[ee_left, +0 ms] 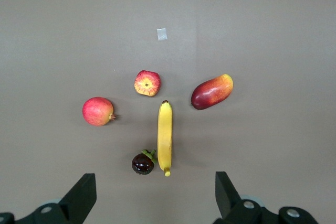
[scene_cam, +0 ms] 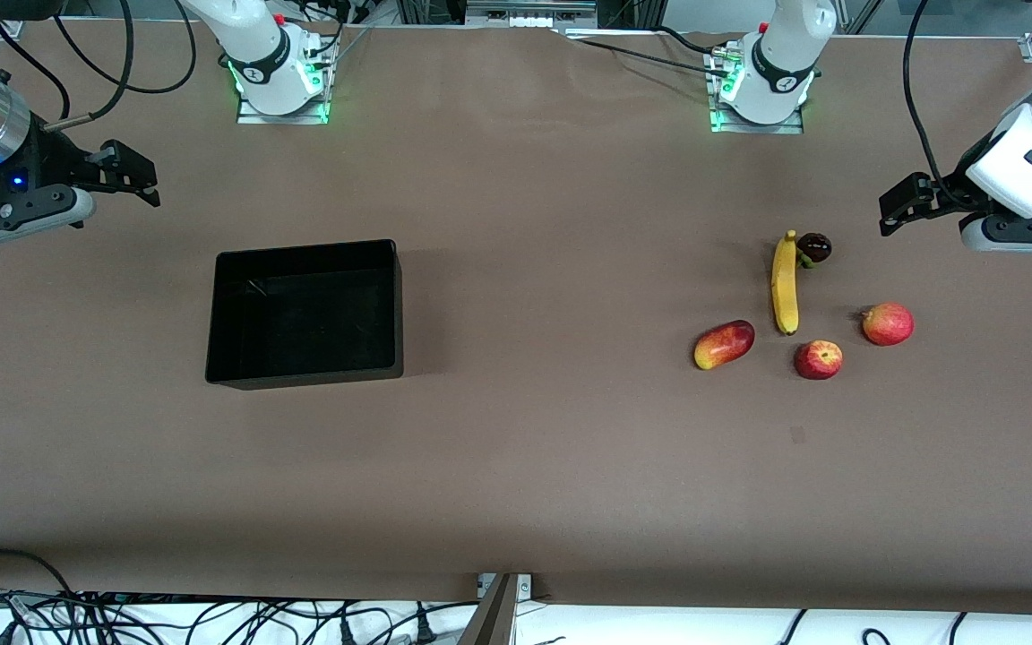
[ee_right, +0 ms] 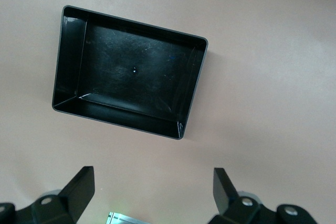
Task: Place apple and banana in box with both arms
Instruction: 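Move the right gripper toward the rim of the black box, then lower the right gripper and grip the black box's side wall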
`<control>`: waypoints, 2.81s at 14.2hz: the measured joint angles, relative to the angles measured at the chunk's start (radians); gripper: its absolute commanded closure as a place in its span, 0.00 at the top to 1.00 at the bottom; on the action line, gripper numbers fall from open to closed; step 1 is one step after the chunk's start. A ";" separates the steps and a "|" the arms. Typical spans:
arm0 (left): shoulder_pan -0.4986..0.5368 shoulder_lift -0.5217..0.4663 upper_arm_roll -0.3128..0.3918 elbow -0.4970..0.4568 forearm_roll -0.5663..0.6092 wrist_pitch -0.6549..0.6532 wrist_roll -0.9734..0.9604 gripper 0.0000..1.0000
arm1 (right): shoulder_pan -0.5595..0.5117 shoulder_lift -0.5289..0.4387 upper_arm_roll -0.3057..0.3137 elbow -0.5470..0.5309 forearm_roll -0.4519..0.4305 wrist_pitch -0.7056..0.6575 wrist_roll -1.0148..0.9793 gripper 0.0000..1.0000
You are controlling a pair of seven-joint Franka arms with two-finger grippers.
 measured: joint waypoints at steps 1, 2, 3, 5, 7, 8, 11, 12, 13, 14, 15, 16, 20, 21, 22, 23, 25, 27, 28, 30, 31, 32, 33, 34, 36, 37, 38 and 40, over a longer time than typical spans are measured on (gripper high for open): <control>0.000 0.000 0.000 0.000 0.000 0.000 0.000 1.00 | 0.000 0.000 0.000 0.000 0.000 0.000 0.000 1.00; 0.000 0.000 0.000 0.000 0.000 0.000 0.000 1.00 | 0.000 0.000 0.000 0.001 0.000 0.000 0.001 1.00; 0.000 0.000 0.000 0.000 0.000 0.000 0.000 1.00 | 0.000 0.000 0.000 0.001 0.000 0.000 0.002 1.00; 0.000 0.000 0.000 0.000 0.000 0.000 0.000 1.00 | 0.000 0.000 0.000 0.002 0.000 0.000 0.003 1.00; 0.000 0.000 0.000 0.000 0.000 0.000 0.000 1.00 | 0.000 0.000 0.000 0.002 0.000 0.000 0.003 1.00; 0.000 0.000 0.000 0.000 0.000 0.000 0.000 1.00 | 0.000 0.000 0.000 0.002 0.000 0.000 0.003 1.00; 0.000 0.000 0.000 0.000 0.000 0.000 0.000 1.00 | -0.001 0.000 0.001 0.002 0.000 0.000 0.004 1.00; 0.000 0.000 0.000 0.000 0.000 0.000 0.000 1.00 | -0.001 0.000 0.001 0.002 0.000 0.000 0.004 1.00; 0.000 0.000 0.000 0.000 0.000 0.000 0.000 1.00 | -0.001 0.000 0.001 0.002 0.000 0.000 0.004 1.00; 0.000 0.000 0.000 0.000 0.000 0.000 0.000 1.00 | -0.001 0.000 0.001 0.002 0.000 0.000 0.004 1.00; 0.000 0.000 0.000 0.000 0.000 0.000 0.000 1.00 | -0.001 0.001 0.001 0.002 0.000 -0.001 0.005 1.00; 0.000 0.000 0.000 0.000 0.000 0.000 0.000 1.00 | -0.001 0.002 0.001 0.001 0.000 -0.002 0.008 1.00; 0.000 0.000 0.000 0.000 0.000 0.000 0.000 1.00 | -0.001 0.016 0.001 -0.031 -0.001 0.010 0.044 1.00; 0.000 0.000 0.000 0.000 0.000 0.000 0.000 1.00 | -0.001 0.022 0.001 -0.056 -0.001 0.036 0.061 1.00; 0.000 0.000 0.000 0.000 0.000 0.000 0.000 1.00 | -0.002 0.032 0.001 -0.083 -0.001 0.066 0.075 1.00; 0.000 0.000 0.000 0.000 0.000 0.000 0.000 1.00 | -0.003 0.049 0.001 -0.108 -0.001 0.096 0.095 1.00; 0.000 0.000 -0.001 0.000 0.000 0.000 0.000 1.00 | -0.007 0.099 -0.008 -0.157 -0.002 0.179 0.116 1.00; 0.000 0.000 -0.001 0.000 0.000 0.000 0.000 1.00 | -0.013 0.162 -0.019 -0.211 -0.002 0.292 0.120 1.00; 0.000 0.000 -0.001 0.000 0.000 0.000 0.000 1.00 | -0.016 0.192 -0.024 -0.239 -0.002 0.349 0.122 1.00; 0.000 0.000 -0.001 0.000 0.000 0.000 0.000 1.00 | -0.020 0.232 -0.029 -0.296 -0.002 0.453 0.127 1.00; 0.000 0.000 -0.001 0.000 0.000 0.000 0.000 1.00 | -0.021 0.244 -0.030 -0.328 -0.002 0.503 0.138 1.00; 0.000 0.000 -0.001 0.000 0.000 0.000 0.000 1.00 | -0.021 0.252 -0.030 -0.362 -0.002 0.551 0.144 1.00; 0.000 0.000 -0.001 0.000 0.000 0.000 0.000 1.00 | -0.021 0.259 -0.030 -0.397 -0.002 0.600 0.147 1.00; 0.000 0.000 -0.001 0.000 0.000 0.000 0.000 1.00 | -0.022 0.263 -0.031 -0.431 -0.002 0.642 0.148 1.00; 0.000 0.000 -0.001 0.001 0.000 0.000 0.000 1.00 | -0.022 0.265 -0.031 -0.483 -0.002 0.701 0.150 0.99; 0.000 0.000 -0.001 0.001 0.000 0.000 0.000 1.00 | -0.023 0.266 -0.031 -0.497 -0.002 0.713 0.151 0.98; 0.000 0.000 -0.001 0.001 0.000 0.000 0.000 1.00 | -0.025 0.268 -0.031 -0.505 -0.002 0.720 0.153 0.98; 0.000 0.000 -0.001 0.001 0.000 0.000 0.000 1.00 | -0.033 0.278 -0.034 -0.515 -0.002 0.744 0.153 0.96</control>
